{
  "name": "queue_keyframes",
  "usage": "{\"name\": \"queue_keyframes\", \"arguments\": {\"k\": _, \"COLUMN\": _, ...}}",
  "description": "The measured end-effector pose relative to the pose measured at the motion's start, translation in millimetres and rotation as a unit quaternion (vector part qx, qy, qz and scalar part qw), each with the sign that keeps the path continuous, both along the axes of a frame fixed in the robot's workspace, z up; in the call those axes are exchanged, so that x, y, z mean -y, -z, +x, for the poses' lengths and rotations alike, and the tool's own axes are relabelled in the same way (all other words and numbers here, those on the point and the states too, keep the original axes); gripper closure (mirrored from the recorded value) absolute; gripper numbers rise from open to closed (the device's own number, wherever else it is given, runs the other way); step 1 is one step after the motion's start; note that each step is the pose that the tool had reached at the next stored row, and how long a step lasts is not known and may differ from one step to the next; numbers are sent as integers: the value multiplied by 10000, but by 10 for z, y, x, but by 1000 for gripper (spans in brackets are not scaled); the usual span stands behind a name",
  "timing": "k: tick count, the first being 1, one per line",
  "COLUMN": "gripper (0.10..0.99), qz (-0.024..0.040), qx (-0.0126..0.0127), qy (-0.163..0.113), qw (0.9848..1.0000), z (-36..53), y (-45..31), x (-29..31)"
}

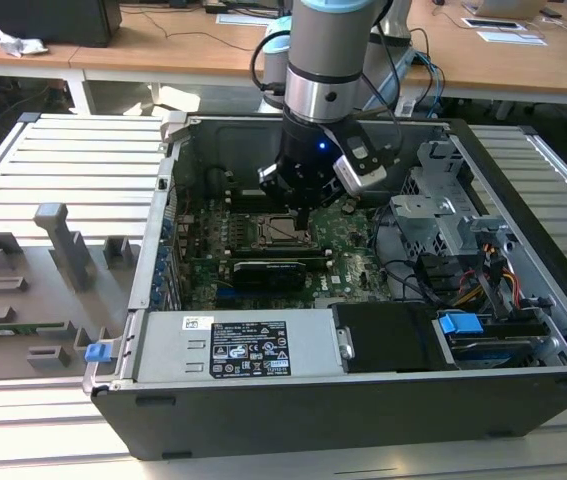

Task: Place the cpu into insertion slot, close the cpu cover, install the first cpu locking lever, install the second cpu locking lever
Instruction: 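Install the second cpu locking lever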

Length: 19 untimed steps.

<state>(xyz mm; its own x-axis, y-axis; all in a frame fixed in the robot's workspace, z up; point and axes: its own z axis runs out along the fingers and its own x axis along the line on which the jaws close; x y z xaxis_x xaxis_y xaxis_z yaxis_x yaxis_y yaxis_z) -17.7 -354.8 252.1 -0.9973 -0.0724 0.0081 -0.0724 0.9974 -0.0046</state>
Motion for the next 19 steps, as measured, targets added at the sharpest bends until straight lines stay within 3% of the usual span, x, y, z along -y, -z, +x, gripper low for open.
{"name": "queue_keyframes", "arguments": {"k": 4, "gripper": 980, "qz": 9, "qx": 0, "qy": 0, "qw": 10000, "z": -41, "y": 109, "x": 4}}
{"name": "queue_keyframes", "arguments": {"k": 6, "gripper": 980, "qz": 19, "qx": 0, "qy": 0, "qw": 10000, "z": -61, "y": 127, "x": 4}}
{"name": "queue_keyframes", "arguments": {"k": 11, "gripper": 980, "qz": 49, "qx": 0, "qy": 0, "qw": 10000, "z": -173, "y": 183, "x": 7}}
{"name": "queue_keyframes", "arguments": {"k": 15, "gripper": 980, "qz": 62, "qx": 0, "qy": -25, "qw": 10000, "z": -260, "y": 306, "x": 47}}
{"name": "queue_keyframes", "arguments": {"k": 19, "gripper": 980, "qz": 96, "qx": 0, "qy": -73, "qw": 9999, "z": -343, "y": 347, "x": 61}}
